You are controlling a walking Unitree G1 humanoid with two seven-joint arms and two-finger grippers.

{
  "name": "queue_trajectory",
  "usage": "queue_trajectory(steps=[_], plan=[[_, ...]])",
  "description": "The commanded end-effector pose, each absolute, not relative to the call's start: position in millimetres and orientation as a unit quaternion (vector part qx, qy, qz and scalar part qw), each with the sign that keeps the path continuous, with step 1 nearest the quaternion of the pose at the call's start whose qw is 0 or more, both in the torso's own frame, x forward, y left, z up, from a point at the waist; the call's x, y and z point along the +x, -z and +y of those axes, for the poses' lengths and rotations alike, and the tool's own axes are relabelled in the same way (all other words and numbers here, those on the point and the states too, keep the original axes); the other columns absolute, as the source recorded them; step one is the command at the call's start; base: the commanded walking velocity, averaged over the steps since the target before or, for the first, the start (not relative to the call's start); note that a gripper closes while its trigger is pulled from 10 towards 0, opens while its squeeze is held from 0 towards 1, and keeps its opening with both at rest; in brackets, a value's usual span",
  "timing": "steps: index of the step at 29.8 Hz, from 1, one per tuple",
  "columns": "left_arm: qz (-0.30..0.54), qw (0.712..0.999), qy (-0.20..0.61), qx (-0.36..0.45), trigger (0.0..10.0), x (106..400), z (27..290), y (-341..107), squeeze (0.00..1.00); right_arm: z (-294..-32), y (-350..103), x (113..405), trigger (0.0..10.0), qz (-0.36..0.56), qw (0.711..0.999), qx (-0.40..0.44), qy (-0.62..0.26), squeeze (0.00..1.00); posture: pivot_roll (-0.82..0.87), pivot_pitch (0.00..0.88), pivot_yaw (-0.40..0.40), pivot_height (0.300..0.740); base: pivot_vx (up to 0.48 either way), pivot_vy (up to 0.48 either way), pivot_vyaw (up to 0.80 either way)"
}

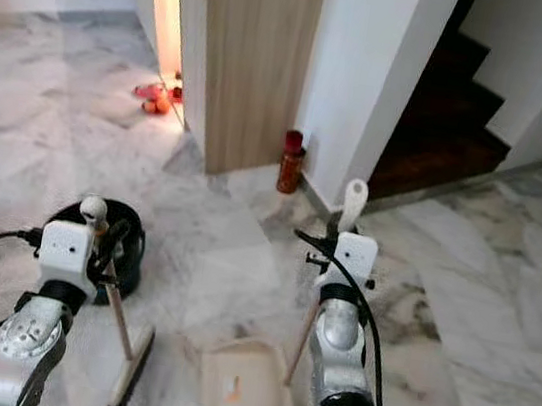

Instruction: Sweep floor

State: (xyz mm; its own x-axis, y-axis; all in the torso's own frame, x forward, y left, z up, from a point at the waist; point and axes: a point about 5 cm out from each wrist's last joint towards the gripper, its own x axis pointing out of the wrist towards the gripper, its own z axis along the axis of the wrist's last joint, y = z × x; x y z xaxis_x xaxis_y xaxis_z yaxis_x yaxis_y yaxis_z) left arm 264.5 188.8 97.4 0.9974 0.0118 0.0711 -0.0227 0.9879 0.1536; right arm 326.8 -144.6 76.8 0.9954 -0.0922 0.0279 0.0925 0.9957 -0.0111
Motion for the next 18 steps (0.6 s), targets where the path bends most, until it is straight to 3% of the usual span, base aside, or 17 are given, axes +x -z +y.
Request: queue_trajectory(steps=[1, 18], plan=[[-0.051, 0.995, -0.013, 0.084, 10.0, 265.0, 188.6, -103.1, 0.00, -148.7, -88.6, 332.3, 10.0, -0.038, 0.998, -0.002, 0.053, 0.00, 0.13, 0.000, -0.041, 0.740, 0.000, -0.274, 0.00], [-0.054, 0.995, -0.019, 0.079, 10.0, 267.9, 186.2, -103.2, 0.00, -144.9, -85.6, 331.6, 10.0, -0.031, 0.999, 0.002, 0.029, 0.00, 0.12, 0.000, -0.054, 0.740, 0.000, -0.269, 0.00]])
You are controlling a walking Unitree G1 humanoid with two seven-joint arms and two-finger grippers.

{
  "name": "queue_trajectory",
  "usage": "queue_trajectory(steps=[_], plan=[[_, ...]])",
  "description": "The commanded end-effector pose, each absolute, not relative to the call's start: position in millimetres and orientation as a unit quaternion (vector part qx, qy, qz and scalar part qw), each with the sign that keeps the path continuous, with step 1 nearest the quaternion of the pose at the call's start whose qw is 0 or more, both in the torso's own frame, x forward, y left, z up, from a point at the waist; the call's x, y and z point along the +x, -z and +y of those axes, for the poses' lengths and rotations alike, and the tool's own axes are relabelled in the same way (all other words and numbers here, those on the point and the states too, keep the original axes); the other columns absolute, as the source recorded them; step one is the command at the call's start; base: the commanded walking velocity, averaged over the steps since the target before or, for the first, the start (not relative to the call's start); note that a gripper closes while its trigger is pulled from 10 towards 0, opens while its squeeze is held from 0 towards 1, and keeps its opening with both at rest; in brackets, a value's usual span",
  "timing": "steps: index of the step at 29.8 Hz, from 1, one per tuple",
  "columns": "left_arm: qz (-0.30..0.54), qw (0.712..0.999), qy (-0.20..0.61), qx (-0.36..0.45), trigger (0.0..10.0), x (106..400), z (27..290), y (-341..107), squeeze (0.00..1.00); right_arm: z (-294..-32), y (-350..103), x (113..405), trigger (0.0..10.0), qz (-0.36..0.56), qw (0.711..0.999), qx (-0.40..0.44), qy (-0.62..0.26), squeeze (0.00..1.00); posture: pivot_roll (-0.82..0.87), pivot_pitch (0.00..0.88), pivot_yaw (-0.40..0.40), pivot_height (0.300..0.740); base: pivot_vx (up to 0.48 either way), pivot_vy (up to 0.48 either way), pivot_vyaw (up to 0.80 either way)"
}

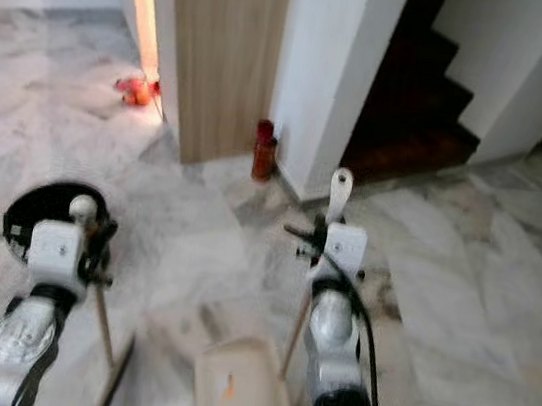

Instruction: Sweep floor

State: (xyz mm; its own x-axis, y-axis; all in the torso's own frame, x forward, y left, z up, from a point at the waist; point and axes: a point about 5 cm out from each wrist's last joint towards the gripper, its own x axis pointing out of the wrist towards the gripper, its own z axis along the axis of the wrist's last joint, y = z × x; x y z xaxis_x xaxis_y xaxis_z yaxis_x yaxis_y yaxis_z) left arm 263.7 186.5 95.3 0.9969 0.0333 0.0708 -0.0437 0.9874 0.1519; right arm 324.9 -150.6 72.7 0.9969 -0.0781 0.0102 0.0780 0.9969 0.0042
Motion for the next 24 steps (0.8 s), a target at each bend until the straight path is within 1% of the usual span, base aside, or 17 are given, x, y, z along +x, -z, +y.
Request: queue_trajectory(steps=[1, 16, 24], plan=[[-0.054, 0.995, -0.019, 0.079, 10.0, 267.9, 186.3, -103.2, 0.00, -144.9, -85.6, 331.6, 10.0, -0.031, 0.999, 0.002, 0.028, 0.00, 0.12, 0.000, -0.054, 0.740, 0.000, -0.270, 0.00], [-0.060, 0.995, -0.026, 0.070, 10.0, 268.4, 187.0, -104.7, 0.00, -145.2, -85.2, 333.3, 10.0, -0.020, 0.999, 0.006, 0.030, 0.00, 0.11, 0.025, -0.059, 0.740, 0.000, 0.000, 0.00], [-0.060, 0.996, -0.026, 0.068, 10.0, 268.8, 186.8, -104.7, 0.00, -145.2, -85.4, 334.0, 10.0, -0.018, 0.999, 0.008, 0.028, 0.00, 0.11, 0.032, -0.059, 0.740, 0.000, 0.000, -0.80]])
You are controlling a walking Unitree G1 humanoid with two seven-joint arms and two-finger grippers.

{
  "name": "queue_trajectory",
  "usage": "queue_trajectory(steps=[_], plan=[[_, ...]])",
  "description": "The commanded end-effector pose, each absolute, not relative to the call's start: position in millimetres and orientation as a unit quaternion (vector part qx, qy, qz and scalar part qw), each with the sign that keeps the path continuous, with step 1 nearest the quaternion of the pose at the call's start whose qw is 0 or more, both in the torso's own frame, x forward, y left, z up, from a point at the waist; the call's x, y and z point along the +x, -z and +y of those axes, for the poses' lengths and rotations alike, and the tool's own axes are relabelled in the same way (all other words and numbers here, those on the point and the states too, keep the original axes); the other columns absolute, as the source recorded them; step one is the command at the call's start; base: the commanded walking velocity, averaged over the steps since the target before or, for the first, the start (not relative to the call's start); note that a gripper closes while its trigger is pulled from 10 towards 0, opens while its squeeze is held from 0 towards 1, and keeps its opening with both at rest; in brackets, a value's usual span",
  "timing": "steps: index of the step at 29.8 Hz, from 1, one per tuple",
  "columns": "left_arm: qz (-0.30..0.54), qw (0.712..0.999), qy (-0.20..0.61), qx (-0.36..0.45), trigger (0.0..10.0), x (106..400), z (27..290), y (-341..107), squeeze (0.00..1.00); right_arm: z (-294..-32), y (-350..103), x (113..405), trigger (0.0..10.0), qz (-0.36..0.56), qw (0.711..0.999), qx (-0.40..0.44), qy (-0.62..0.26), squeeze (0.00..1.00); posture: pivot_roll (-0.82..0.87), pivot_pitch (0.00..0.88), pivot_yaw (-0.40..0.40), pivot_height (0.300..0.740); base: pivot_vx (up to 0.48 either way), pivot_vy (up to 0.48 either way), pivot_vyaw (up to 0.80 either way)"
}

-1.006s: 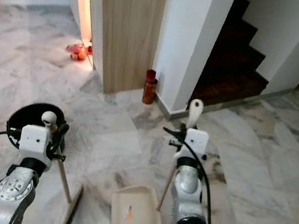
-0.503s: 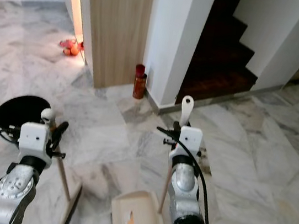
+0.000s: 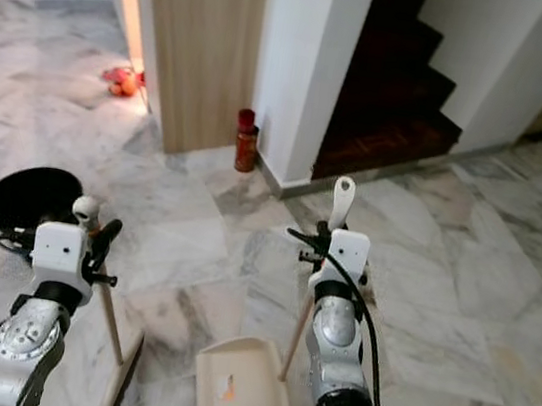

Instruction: Sweep floor

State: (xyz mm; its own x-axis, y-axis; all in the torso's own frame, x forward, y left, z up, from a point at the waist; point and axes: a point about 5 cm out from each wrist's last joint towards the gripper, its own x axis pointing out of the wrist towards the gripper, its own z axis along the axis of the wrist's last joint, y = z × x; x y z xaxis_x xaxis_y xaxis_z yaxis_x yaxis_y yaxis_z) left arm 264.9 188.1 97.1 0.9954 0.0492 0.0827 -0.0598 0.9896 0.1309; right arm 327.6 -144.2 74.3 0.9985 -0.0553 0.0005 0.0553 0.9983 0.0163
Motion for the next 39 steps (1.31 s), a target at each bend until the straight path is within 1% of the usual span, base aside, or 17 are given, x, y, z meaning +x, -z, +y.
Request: queue_trajectory(steps=[1, 8, 13, 19, 24, 39], plan=[[-0.060, 0.996, -0.027, 0.067, 10.0, 268.9, 186.7, -104.8, 0.00, -145.2, -85.3, 334.0, 10.0, -0.018, 0.999, 0.008, 0.028, 0.00, 0.11, 0.032, -0.059, 0.740, 0.000, 0.000, -0.80], [-0.060, 0.996, -0.030, 0.061, 10.0, 269.4, 187.3, -105.3, 0.00, -144.6, -85.3, 334.2, 10.0, -0.017, 0.999, 0.008, 0.027, 0.00, 0.11, 0.030, -0.058, 0.740, 0.000, 0.000, -0.80], [-0.061, 0.996, -0.029, 0.063, 10.0, 270.0, 187.9, -106.0, 0.00, -143.9, -85.0, 334.1, 10.0, -0.016, 1.000, 0.008, 0.026, 0.00, 0.11, 0.027, -0.058, 0.740, 0.000, 0.341, -0.80], [-0.061, 0.996, -0.027, 0.061, 10.0, 270.3, 186.7, -105.9, 0.00, -143.5, -84.5, 334.1, 10.0, -0.015, 1.000, 0.008, 0.025, 0.00, 0.11, 0.024, -0.056, 0.740, 0.000, 0.000, -0.80], [-0.063, 0.996, -0.026, 0.063, 10.0, 271.2, 186.6, -106.8, 0.00, -143.1, -84.2, 334.3, 10.0, -0.014, 1.000, 0.008, 0.025, 0.00, 0.11, 0.019, -0.055, 0.740, 0.000, 0.418, -0.79], [-0.076, 0.995, -0.014, 0.062, 10.0, 272.4, 183.3, -109.9, 0.00, -141.9, -83.2, 334.3, 10.0, -0.013, 1.000, 0.009, 0.024, 0.00, 0.11, 0.000, -0.052, 0.740, 0.000, 0.000, -0.79]])
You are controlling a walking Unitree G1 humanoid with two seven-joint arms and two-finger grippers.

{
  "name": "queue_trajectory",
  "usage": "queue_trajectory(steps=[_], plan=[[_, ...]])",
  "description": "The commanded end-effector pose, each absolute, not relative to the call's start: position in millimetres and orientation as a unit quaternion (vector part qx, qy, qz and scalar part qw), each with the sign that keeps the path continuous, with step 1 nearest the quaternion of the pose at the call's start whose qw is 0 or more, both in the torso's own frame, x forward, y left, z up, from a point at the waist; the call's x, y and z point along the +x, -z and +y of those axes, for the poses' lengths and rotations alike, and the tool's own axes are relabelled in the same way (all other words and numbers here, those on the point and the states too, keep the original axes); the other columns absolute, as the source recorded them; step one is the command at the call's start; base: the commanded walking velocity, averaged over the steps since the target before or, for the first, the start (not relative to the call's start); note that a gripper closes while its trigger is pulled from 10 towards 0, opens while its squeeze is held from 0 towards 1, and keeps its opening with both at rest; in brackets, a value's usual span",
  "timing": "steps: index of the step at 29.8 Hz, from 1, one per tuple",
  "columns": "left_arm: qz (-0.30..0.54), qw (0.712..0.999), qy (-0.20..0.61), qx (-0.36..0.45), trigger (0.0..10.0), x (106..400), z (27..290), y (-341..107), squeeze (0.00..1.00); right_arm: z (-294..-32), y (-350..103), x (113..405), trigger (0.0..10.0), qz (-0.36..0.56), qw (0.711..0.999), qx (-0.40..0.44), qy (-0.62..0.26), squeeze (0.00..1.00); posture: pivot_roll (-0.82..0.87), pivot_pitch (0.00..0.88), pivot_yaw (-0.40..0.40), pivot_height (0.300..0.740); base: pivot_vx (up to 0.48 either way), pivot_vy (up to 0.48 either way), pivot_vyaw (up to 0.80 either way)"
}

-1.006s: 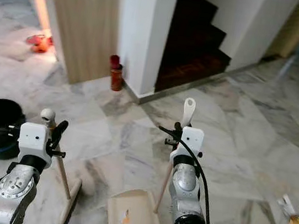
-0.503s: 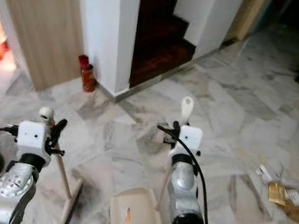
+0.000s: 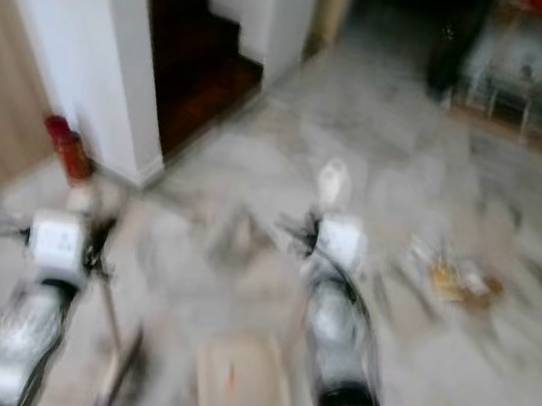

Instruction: Sweep floor

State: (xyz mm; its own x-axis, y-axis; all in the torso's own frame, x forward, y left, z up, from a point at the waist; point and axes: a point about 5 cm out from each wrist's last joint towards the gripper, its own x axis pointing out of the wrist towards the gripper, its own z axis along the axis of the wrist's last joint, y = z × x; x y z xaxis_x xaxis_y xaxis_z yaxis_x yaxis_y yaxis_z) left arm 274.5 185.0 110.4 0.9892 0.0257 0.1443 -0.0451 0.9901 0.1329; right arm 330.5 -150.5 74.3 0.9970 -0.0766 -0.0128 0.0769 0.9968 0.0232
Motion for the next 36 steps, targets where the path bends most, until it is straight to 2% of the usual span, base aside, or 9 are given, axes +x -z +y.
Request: queue_trajectory(steps=[1, 31, 36], plan=[[-0.077, 0.995, -0.013, 0.061, 10.0, 272.4, 183.1, -110.2, 0.00, -141.7, -83.2, 334.4, 10.0, -0.013, 1.000, 0.009, 0.024, 0.00, 0.11, 0.000, -0.051, 0.740, 0.000, 0.000, -0.79], [-0.072, 0.996, -0.010, 0.058, 10.0, 273.7, 181.7, -108.8, 0.00, -144.2, -84.8, 336.3, 10.0, -0.014, 1.000, 0.004, 0.027, 0.00, 0.10, 0.018, -0.057, 0.740, 0.000, 0.000, -0.78], [-0.073, 0.996, -0.011, 0.058, 10.0, 274.0, 181.4, -109.0, 0.00, -144.1, -85.7, 335.7, 10.0, -0.021, 0.999, 0.003, 0.027, 0.00, 0.10, 0.021, -0.058, 0.740, 0.000, 0.000, -0.17]])
